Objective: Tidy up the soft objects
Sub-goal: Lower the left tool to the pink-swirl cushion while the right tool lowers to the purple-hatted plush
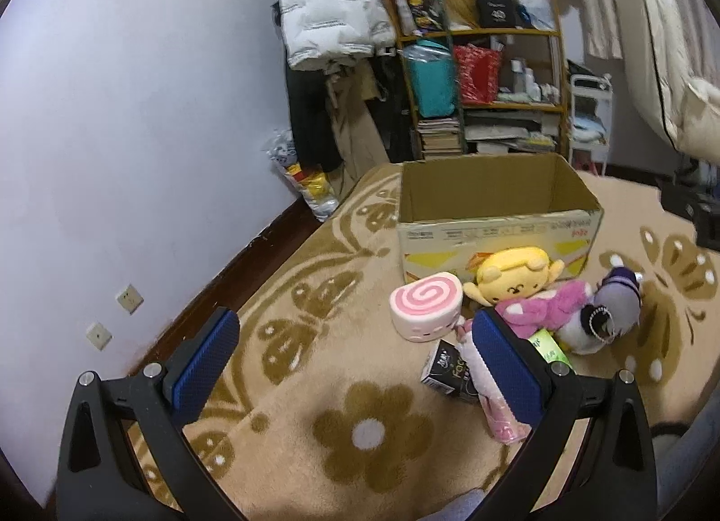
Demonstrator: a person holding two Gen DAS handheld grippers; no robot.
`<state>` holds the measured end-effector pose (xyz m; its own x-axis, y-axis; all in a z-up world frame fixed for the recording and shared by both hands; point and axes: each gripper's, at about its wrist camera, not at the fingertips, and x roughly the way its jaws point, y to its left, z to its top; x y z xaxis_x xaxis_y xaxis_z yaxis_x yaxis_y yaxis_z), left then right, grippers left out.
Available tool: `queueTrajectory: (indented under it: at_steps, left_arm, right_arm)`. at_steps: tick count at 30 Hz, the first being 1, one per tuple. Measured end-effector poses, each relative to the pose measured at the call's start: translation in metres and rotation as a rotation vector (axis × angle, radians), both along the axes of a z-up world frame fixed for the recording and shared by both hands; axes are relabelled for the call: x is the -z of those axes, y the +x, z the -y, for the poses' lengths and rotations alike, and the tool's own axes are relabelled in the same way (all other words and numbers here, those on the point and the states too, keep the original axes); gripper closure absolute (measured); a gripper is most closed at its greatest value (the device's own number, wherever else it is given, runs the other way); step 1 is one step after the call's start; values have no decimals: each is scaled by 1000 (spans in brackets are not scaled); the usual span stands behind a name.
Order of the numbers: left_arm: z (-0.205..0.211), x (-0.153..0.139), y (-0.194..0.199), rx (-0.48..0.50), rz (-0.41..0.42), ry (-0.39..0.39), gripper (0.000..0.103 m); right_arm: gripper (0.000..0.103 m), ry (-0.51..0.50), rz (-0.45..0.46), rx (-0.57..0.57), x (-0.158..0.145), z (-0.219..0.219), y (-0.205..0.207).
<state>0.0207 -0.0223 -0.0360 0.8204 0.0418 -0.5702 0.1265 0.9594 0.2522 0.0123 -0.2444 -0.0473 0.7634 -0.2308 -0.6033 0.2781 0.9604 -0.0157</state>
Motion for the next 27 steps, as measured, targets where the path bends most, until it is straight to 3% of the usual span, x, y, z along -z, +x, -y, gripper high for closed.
queueTrajectory:
  at_steps: [3,7,21,27]
  left_arm:
    - [8,1,5,36,-20,17,1]
    - [14,2,16,61,-54,1,1]
    - [25,20,86,41,-137,-34,1]
    - [22,33,118,30,-210,-106,1]
  right_arm:
    - [0,-14,-13,-2,0,2,6]
    - [0,39,-48,14,0,14,17]
    - [0,157,-162,71,10,52,71]
    - [0,209,-233,88,30,59,85]
